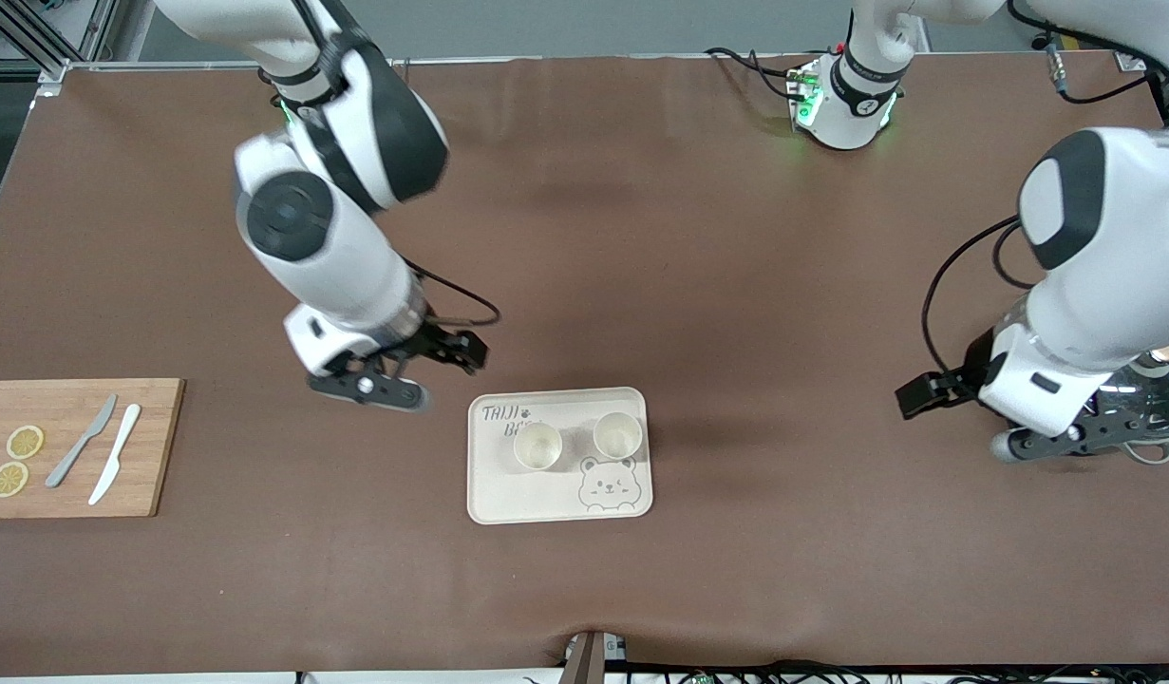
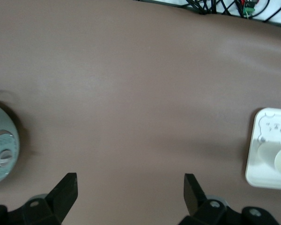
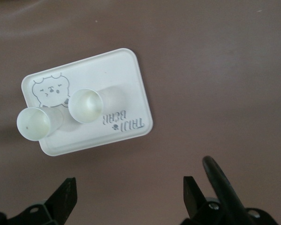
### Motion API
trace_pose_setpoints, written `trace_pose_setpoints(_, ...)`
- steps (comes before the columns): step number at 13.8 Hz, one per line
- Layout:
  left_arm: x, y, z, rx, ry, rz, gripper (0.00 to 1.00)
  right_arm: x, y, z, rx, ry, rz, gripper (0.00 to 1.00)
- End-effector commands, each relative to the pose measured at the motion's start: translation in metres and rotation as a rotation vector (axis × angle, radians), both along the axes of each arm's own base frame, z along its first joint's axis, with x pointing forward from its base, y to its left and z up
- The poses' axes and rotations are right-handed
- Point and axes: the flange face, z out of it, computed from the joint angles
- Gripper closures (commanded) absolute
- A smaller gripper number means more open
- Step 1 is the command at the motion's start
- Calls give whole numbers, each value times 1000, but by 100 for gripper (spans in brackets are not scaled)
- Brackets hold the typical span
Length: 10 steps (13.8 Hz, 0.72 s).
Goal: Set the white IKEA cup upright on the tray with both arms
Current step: 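Open the right gripper and raise it while the left gripper withdraws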
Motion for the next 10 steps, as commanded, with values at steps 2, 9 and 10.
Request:
trace_pose_setpoints(2,-27,25,31,-19,30,-74,0,-35,-89,44,-12,34,65,0)
trace_pose_setpoints(9,-58,80,81,-34,39,-102,0,-47,-245,83,-72,-1,138,0)
trace_pose_setpoints(10,-61,82,86,-35,45,-99,0,-45,-264,84,-72,-3,163,0)
